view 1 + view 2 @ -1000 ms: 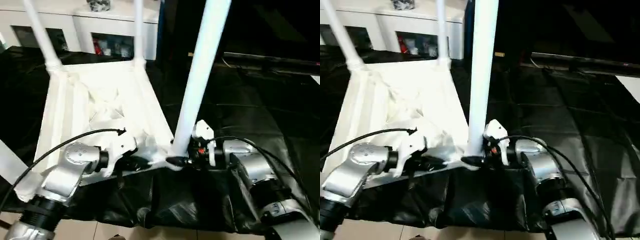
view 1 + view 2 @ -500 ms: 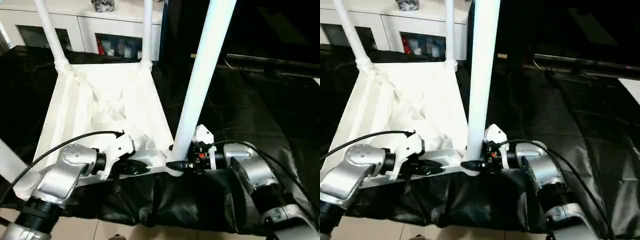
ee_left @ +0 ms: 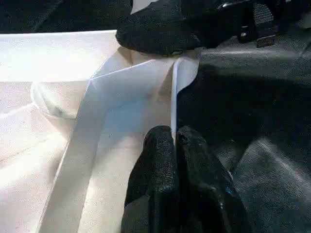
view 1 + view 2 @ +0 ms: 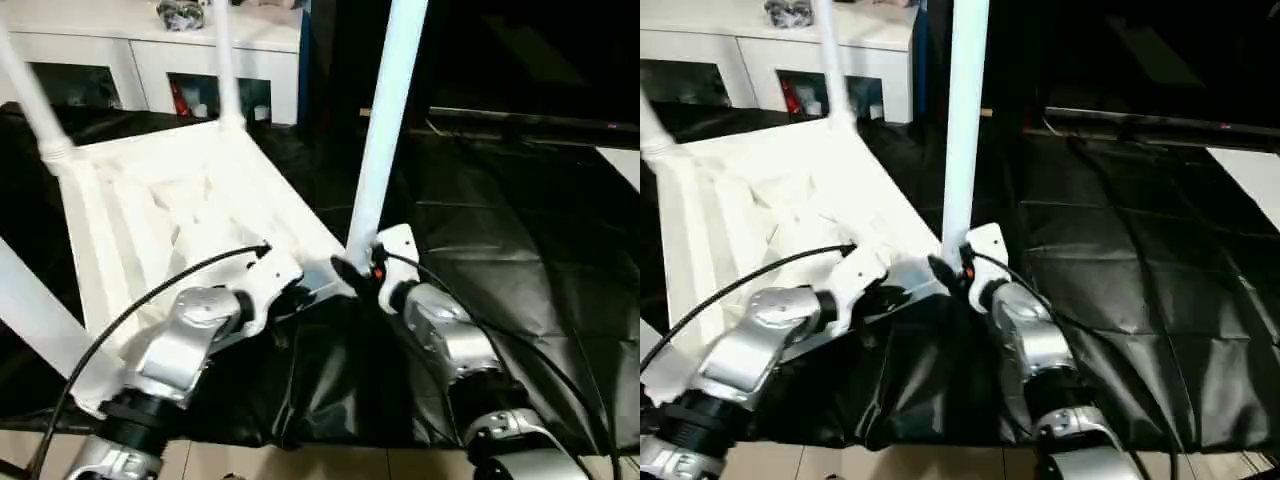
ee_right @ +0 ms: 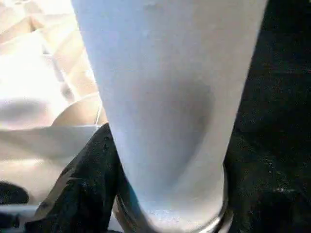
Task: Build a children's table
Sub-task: Rotate leg to tighten
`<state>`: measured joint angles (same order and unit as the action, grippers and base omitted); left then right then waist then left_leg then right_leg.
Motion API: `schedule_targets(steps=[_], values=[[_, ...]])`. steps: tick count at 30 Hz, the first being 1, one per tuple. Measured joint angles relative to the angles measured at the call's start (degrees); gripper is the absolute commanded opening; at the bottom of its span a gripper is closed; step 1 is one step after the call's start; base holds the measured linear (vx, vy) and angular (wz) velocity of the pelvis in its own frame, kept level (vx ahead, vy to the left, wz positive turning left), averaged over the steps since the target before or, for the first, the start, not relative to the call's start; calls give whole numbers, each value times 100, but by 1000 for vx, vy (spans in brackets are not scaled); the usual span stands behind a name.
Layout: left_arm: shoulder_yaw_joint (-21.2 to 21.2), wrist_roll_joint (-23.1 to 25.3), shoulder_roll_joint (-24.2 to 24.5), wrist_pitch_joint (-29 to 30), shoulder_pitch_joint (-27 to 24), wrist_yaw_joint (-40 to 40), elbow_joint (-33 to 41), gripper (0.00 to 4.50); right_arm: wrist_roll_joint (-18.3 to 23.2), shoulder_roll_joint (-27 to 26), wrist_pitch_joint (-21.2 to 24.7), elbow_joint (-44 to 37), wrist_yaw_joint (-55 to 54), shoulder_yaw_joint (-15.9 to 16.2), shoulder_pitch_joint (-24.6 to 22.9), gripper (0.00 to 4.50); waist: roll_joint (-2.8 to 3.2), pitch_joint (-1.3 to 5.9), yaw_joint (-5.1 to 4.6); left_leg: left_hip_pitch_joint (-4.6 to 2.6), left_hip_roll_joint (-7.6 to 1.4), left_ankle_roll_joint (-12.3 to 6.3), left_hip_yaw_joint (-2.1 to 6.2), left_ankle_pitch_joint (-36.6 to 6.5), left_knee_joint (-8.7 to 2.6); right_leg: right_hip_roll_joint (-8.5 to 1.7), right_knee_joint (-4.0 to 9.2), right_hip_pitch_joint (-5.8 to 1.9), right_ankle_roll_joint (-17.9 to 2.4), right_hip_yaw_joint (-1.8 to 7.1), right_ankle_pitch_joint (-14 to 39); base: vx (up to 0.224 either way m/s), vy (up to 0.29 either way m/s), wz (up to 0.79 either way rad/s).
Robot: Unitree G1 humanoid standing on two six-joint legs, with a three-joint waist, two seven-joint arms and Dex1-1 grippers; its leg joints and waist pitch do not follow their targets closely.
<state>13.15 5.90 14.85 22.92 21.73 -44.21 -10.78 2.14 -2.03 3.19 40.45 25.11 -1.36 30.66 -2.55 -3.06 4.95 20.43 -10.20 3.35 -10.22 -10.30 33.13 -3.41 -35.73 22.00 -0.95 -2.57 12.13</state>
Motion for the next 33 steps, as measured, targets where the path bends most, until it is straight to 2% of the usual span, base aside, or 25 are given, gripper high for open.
schedule_targets(steps=[3,5,9,18,20,22,25,29,30,33], values=[[1,-2,29,0,-5,-48,52,0,48,12,68,-90,151,1,-8,347,3,-2,0,11,0,-1,0,0,-6,1,8,6,3,-1,2,0,0,0],[1,-17,72,0,-24,-135,106,0,47,102,112,-147,379,29,-19,382,9,-6,-4,17,0,-1,0,0,-7,1,13,9,3,-2,2,0,0,0],[2,-138,277,-32,-50,-404,152,0,50,382,150,-204,1054,242,-28,382,12,-8,-23,16,0,-1,0,0,-12,3,18,10,3,-2,2,0,0,0],[68,-541,898,-286,-114,-1595,227,0,229,1151,231,-402,3134,713,-25,382,19,-13,55,51,-1,-9,0,-2,-5,2,45,10,2,-9,1,0,0,0],[85,-634,1035,-307,-114,-1836,227,0,279,1283,297,-469,3546,821,-25,350,16,-14,71,54,-1,-10,1,-3,0,1,44,10,1,-10,1,0,0,0],[93,-687,1124,-323,-114,-2022,227,0,308,1365,320,-498,3818,869,-25,347,17,-14,105,54,-2,-10,1,-2,3,1,41,10,1,-10,1,0,0,0],[104,-738,1225,-338,-115,-2229,227,0,309,1478,349,-561,4140,982,-25,315,18,-15,151,53,-4,-10,1,-2,6,1,37,9,1,-11,1,0,0,0],[126,-765,1333,-359,-115,-2397,227,0,306,1504,346,-566,4266,1051,-25,304,17,-14,163,53,-4,-9,1,-2,7,1,36,9,1,-11,1,0,0,0],[129,-775,1351,-360,-115,-2413,227,0,306,1508,347,-575,4283,1066,-25,282,16,-14,162,53,-4,-9,1,-2,8,1,36,9,0,-11,1,0,0,0],[131,-796,1367,-362,-117,-2430,227,0,301,1517,357,-611,4292,1083,-36,262,16,-14,162,54,-4,-10,1,-2,8,1,37,9,1,-11,1,0,0,0]])
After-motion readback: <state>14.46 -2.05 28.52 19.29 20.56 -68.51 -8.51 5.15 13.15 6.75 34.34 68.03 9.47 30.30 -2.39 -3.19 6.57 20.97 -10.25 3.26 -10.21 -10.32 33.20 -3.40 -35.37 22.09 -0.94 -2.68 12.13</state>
